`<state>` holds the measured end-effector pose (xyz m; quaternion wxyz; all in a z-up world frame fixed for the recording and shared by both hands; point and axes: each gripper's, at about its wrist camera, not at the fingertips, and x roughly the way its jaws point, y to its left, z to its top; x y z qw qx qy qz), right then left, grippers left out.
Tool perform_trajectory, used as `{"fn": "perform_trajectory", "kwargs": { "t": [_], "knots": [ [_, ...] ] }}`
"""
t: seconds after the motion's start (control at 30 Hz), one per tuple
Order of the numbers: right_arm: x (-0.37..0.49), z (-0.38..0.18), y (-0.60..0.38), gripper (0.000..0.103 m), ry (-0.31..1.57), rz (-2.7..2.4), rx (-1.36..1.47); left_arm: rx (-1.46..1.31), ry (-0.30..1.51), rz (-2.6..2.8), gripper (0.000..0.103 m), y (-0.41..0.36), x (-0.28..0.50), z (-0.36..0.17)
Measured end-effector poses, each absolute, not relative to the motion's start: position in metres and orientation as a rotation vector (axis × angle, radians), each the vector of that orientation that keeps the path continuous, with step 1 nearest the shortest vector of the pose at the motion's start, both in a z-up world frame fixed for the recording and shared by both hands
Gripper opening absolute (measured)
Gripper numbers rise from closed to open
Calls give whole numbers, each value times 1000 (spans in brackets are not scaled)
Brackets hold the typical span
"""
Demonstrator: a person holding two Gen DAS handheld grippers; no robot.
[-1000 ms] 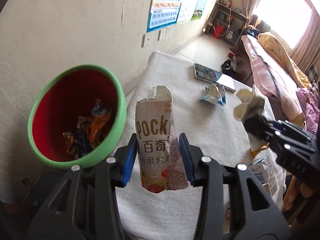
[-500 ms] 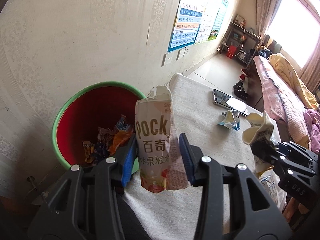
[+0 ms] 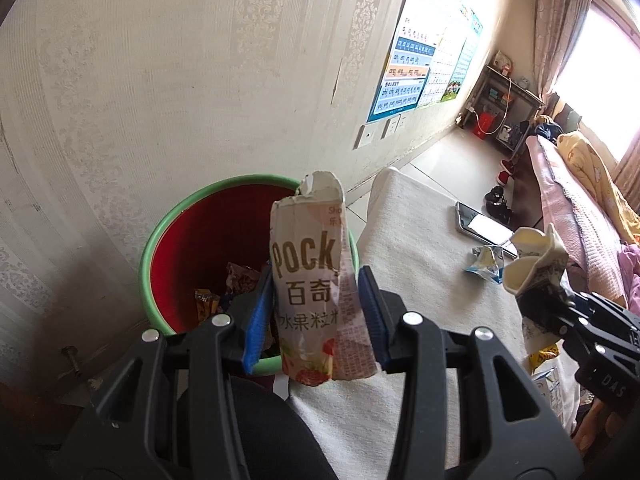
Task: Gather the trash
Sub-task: 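Carry the POCK wrapper and paper cup over the red bin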
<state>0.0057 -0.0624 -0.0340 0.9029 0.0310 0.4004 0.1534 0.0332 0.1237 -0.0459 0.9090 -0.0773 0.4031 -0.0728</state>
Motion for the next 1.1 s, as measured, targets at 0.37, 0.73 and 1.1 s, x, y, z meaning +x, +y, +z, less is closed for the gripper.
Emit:
{"fn": "perform_trajectory", "kwargs": {
  "t": [0.37,0.73,1.1],
  "knots": [
    [15,-24,-35,33,799,371,53,-160,823,-100,40,142,40,-46],
    [25,-31,-10,33,806,417,16,-145,844,-67,40,151,47,-55],
    [44,-39,-3,33,844,448,17,-134,861,-27,40,163,59,-64]
  ]
}}
